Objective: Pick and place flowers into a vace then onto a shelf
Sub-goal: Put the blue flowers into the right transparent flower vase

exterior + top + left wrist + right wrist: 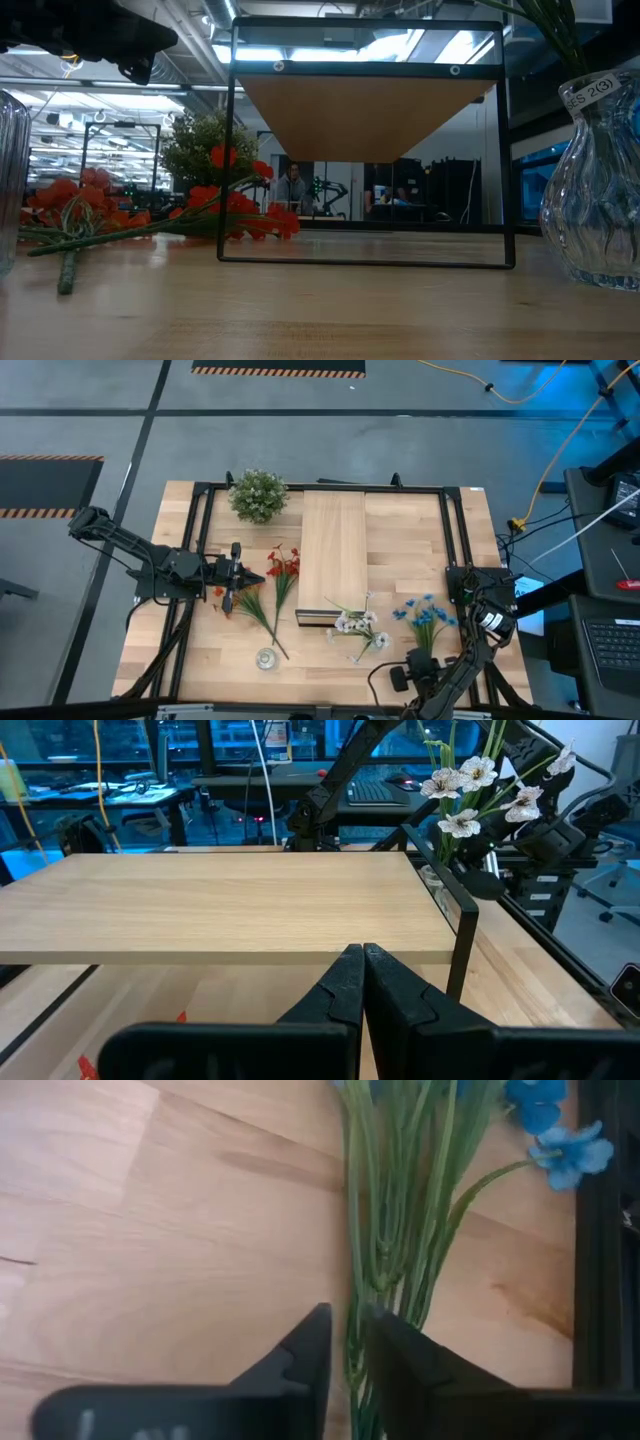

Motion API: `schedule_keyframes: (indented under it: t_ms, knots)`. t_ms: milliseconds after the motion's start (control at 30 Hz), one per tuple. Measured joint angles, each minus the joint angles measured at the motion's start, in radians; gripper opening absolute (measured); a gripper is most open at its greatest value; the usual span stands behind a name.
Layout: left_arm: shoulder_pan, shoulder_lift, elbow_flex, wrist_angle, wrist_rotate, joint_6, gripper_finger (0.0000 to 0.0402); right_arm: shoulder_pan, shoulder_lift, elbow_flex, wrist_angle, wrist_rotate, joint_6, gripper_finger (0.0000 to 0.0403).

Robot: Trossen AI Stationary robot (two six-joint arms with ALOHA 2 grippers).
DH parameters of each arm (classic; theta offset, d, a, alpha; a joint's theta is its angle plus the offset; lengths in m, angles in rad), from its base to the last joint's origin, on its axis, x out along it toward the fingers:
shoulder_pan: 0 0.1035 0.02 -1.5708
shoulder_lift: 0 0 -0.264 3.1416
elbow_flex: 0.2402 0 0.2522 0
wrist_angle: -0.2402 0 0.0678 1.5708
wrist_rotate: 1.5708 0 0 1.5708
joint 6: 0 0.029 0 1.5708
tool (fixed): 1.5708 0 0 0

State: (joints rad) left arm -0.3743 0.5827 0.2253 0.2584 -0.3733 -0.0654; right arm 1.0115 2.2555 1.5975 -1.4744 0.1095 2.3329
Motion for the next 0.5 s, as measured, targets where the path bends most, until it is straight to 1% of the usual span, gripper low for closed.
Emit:
schedule_keyframes:
  t_ms: [267,400,500]
  knots:
    - [0.0,0.0,0.0,0.0,0.0,0.0,0.0004,0.0,-0.002,0.028,-0.03,0.013,-0.005,0.0134]
    - [0.0,0.0,0.0,0.0,0.0,0.0,0.0004,0.004,-0.052,0.029,-0.032,0.013,-0.009,0.0149]
    - [0.0,0.0,0.0,0.0,0.0,0.0,0.0004,0.019,-0.11,0.029,-0.063,0.05,-0.013,0.0152]
